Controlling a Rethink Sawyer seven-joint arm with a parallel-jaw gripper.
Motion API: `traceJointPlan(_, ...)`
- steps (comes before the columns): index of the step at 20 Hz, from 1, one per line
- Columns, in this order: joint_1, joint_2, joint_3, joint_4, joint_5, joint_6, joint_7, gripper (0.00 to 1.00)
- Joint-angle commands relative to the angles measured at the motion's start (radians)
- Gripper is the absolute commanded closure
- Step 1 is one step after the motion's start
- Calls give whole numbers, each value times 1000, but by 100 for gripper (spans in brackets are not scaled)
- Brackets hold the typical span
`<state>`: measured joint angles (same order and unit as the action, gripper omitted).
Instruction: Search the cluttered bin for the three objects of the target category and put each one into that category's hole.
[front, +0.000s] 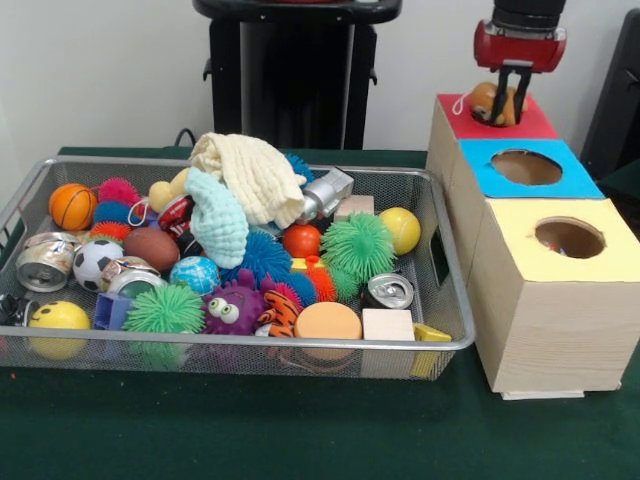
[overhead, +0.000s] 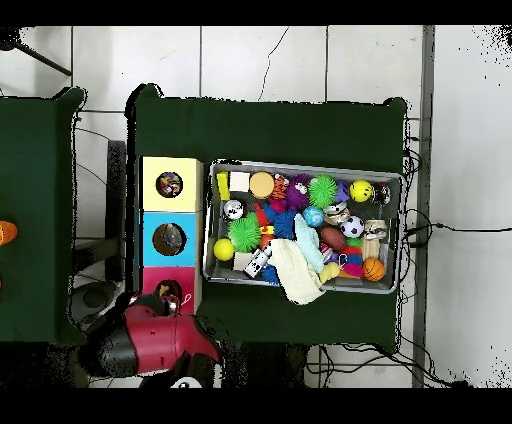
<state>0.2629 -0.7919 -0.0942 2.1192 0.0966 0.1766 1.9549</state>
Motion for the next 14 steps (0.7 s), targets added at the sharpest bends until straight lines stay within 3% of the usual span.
traceJointPlan(1,-80,92,38,-21,-119,127,-41,100)
traceJointPlan(8,-199,84,60,-5,-229,103,-77,100)
traceJointPlan(14,-231,81,81,11,-266,83,-28,100)
